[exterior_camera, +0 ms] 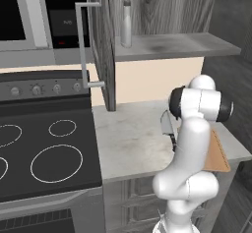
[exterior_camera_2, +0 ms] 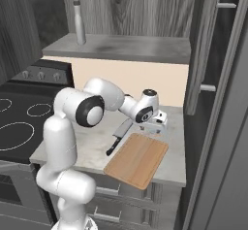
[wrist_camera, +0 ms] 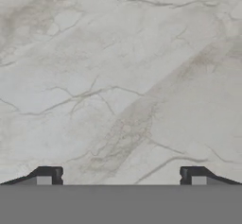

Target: Move the cutting board and knife to the sink. Then move spray from the cabinet to the counter.

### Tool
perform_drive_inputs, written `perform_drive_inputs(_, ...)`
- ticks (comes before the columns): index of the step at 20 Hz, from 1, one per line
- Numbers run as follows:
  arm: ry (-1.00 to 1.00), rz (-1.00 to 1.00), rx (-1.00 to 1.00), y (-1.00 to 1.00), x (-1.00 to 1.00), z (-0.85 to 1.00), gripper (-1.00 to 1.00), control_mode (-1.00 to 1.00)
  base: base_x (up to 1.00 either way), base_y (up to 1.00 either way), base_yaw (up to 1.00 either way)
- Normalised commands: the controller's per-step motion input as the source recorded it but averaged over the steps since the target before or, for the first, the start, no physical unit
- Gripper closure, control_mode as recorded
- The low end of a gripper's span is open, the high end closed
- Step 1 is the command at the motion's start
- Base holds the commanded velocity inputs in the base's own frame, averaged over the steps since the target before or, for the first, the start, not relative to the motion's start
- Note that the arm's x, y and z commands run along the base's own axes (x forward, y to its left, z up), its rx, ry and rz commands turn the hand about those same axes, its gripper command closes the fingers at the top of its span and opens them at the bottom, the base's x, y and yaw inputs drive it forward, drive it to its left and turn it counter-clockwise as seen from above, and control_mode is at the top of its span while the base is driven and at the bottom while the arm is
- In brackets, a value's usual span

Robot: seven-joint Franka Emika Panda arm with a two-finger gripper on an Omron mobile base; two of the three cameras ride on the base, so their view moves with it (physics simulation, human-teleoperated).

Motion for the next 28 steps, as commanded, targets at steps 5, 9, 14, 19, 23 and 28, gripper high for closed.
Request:
perform_drive_inputs(5,-0.15,-0.01,-0.02,0.07,0.1,0.48,-1.0,-1.0,0.0,0.0,0.0)
perform_drive_inputs(9,0.0,-0.11,0.0,0.16,-0.77,0.18,-1.0,-1.0,0.0,0.0,0.0)
perform_drive_inputs(14,-0.03,-0.12,0.0,0.37,-1.0,0.28,-1.0,-1.0,0.0,0.0,0.0)
perform_drive_inputs(19,-0.04,-0.1,-0.01,0.73,-0.89,0.22,-1.0,-1.0,0.0,0.0,0.0)
perform_drive_inputs(23,-0.01,-0.23,0.0,0.29,-0.97,0.46,-1.0,-1.0,0.0,0.0,0.0)
perform_drive_inputs(28,-0.03,-0.27,0.0,0.04,-1.0,0.58,-1.0,-1.0,0.0,0.0,0.0)
